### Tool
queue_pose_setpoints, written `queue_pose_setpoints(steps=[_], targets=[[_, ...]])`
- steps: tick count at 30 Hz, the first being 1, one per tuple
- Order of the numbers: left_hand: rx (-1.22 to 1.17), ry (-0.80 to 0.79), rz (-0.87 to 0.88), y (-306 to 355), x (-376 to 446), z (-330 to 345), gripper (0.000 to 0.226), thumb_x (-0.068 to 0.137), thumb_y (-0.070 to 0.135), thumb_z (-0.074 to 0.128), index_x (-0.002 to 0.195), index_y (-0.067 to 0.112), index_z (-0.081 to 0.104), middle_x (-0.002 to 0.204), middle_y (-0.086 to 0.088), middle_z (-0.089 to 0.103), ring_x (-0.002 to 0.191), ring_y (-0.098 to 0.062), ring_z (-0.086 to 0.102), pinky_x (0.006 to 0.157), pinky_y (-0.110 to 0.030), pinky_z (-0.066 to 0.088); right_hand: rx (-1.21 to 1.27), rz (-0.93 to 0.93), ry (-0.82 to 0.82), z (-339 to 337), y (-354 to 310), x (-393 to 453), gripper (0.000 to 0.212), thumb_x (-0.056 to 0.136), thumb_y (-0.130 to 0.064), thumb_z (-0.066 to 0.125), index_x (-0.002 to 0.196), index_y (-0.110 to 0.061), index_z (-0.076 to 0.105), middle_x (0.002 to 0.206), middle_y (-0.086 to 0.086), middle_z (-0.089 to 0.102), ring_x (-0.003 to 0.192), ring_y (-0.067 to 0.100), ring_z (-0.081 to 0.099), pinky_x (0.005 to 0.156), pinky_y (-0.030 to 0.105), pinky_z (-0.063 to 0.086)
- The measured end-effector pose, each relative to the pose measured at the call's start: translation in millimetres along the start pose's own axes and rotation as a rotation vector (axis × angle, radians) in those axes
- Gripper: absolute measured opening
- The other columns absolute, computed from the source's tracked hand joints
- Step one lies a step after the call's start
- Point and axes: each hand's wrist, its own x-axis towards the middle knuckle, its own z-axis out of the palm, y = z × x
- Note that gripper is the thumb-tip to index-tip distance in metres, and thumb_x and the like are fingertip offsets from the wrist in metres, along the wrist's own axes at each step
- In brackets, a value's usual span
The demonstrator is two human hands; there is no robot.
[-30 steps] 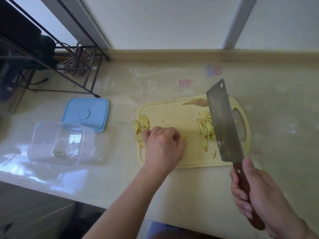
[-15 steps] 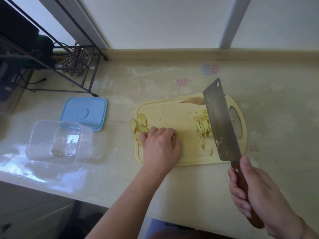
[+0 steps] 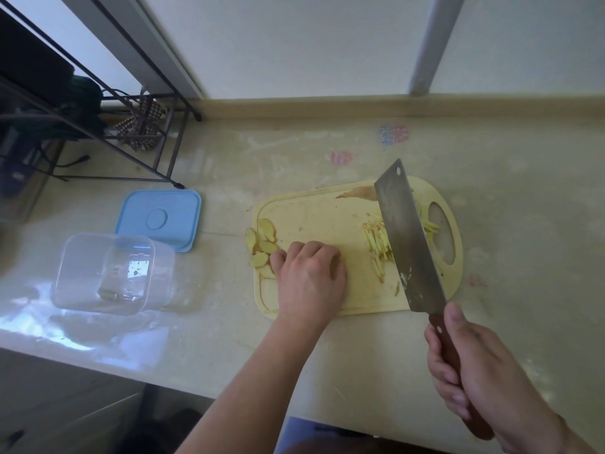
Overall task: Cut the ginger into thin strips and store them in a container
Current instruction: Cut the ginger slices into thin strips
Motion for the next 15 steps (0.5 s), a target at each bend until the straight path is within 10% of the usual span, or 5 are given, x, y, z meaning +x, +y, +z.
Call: queue_pose_setpoints(steps=[15], targets=[[-0.161,-0.050,-0.144,4.3,3.5,-3.7,0.012,0.083,0.016,0.069,0.088,0.021,0.078,0.083,0.008,0.075,0.086,-0.024,0.064,0.083,-0.040,0.028,-0.002,-0.015,0.003,-2.1,0.5,1.9,0.080,0.045,-0.103,0.059,0.057,-0.024,0.052,0.051,0.006,0.035,0.036,0.016,0.027,0.038,0.020,0.031]])
